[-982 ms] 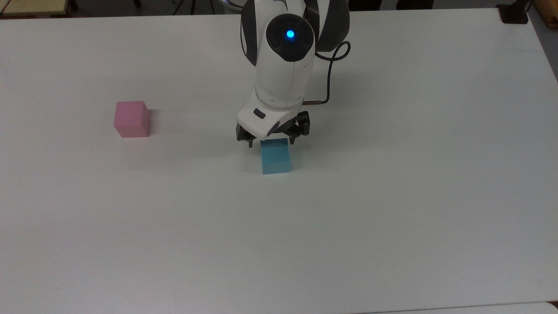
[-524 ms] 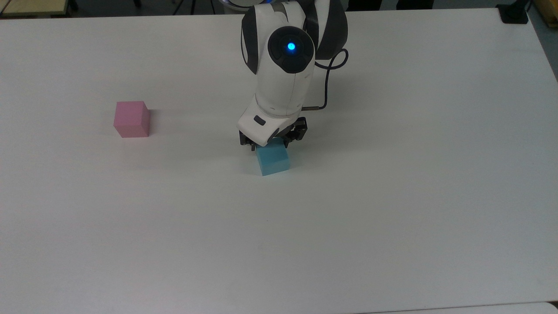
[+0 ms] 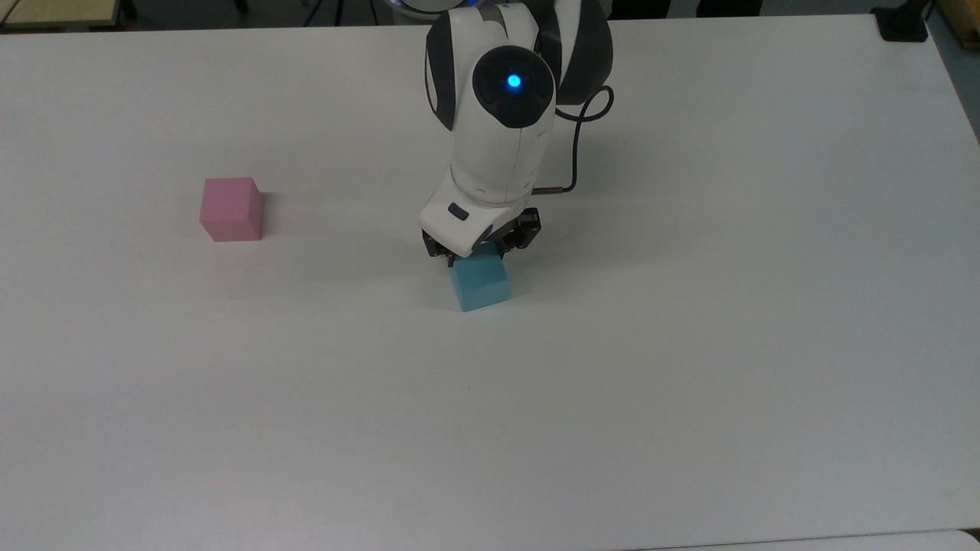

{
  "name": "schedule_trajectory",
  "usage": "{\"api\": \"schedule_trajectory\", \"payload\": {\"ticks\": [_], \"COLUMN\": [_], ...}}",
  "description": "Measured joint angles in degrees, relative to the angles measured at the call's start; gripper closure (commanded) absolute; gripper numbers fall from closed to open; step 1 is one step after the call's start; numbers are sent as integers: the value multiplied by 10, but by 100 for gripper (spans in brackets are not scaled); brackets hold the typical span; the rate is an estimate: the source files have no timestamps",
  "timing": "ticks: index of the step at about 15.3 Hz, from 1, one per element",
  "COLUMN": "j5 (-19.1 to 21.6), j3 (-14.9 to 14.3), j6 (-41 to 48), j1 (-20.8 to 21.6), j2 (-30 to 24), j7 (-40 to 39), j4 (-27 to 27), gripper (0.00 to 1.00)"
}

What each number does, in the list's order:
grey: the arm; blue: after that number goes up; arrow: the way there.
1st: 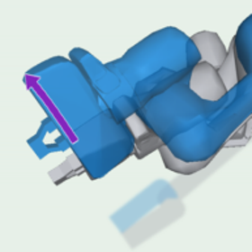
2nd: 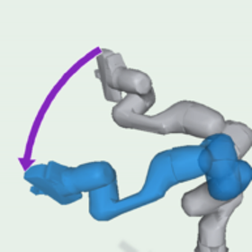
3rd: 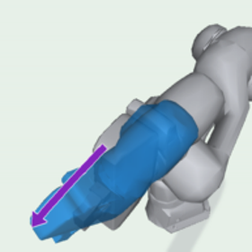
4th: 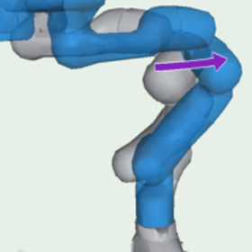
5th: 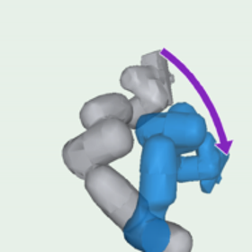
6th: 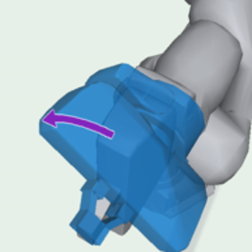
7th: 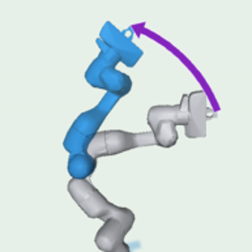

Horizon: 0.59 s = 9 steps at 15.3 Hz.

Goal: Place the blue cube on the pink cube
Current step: 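Lift the light-blue cube and carry it over the pink cube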

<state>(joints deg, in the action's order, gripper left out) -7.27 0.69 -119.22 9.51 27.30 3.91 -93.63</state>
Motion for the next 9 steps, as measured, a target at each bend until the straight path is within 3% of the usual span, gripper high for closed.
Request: {"api": "schedule_trajectory", "payload": {"ticks": [9], "j5": [0], "j3": [0], "j6": [57], "j1": [-22], "j2": [-87], "j7": [0], "j4": [4], "gripper": [55]}}
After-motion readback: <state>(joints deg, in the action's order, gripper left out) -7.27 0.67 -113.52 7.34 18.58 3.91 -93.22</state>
